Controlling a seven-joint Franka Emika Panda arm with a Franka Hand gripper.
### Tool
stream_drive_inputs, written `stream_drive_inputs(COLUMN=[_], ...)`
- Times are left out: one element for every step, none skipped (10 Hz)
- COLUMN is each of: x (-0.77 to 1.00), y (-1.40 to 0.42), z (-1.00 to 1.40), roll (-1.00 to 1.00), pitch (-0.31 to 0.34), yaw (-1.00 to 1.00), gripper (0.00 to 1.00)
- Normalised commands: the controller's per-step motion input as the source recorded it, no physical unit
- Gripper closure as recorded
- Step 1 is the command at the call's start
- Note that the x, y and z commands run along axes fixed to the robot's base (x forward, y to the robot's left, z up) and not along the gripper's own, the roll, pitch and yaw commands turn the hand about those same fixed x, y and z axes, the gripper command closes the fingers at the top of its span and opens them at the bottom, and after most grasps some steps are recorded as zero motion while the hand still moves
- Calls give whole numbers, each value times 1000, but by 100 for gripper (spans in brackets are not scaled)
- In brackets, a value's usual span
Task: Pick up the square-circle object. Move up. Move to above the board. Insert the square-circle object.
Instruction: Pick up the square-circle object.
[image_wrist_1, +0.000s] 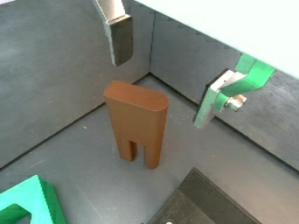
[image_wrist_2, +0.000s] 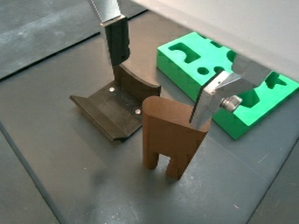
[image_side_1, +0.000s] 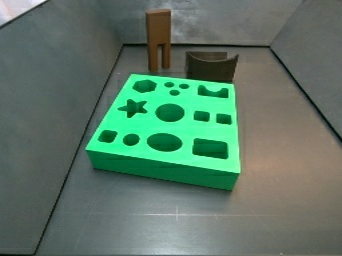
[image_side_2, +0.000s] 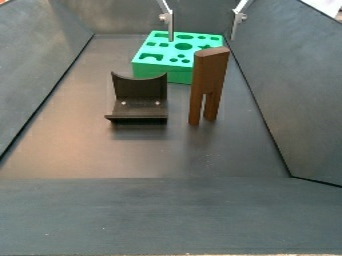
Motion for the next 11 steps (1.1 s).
stream_drive_inputs(x=[-83, -326, -114, -74, -129, -143, -97, -109, -109, 0, 0], y=[-6, -143, -94, -74, -66, -34, 0, 0, -29, -14, -14], z=[-86, -249, -269, -280, -283, -211, -154, -163, -143, -180, -211], roll=[0, 0, 20, 6, 6, 0, 0, 0, 0, 0, -13], pitch=[0, -1, -33, -54, -59, -51, -29, -23, -27, -10, 0], yaw=[551, 846, 1000, 1000, 1000, 1000, 914, 817, 663, 369, 0], gripper=[0, 0, 0, 0, 0, 0, 0, 0, 0, 0, 0])
